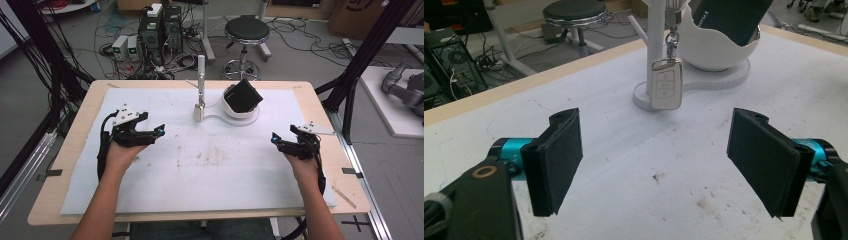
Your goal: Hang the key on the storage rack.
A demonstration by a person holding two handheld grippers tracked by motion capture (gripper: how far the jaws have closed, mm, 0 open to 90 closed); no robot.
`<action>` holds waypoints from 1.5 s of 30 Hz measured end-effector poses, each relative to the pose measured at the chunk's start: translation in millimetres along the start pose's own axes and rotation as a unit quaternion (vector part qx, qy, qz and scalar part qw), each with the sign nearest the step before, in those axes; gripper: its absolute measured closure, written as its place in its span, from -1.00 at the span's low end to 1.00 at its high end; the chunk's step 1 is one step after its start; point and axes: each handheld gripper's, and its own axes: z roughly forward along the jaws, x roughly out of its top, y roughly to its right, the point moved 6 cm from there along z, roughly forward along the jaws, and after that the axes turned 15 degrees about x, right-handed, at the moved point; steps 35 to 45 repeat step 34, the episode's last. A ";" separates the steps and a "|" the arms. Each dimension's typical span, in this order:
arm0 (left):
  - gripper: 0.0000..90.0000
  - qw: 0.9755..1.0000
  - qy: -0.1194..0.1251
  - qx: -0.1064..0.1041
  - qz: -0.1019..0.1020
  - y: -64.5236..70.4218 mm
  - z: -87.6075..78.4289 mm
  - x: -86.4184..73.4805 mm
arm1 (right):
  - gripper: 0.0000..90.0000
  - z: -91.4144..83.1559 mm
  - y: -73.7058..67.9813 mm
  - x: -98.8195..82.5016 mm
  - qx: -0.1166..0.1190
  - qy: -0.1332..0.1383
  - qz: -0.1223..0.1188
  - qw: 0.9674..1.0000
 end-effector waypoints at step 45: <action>-0.51 0.999 -0.032 0.008 0.025 -5.6 -2.2 -17.3 | -0.56 3.7 -2.7 -3.2 -0.012 -0.025 -0.016 0.999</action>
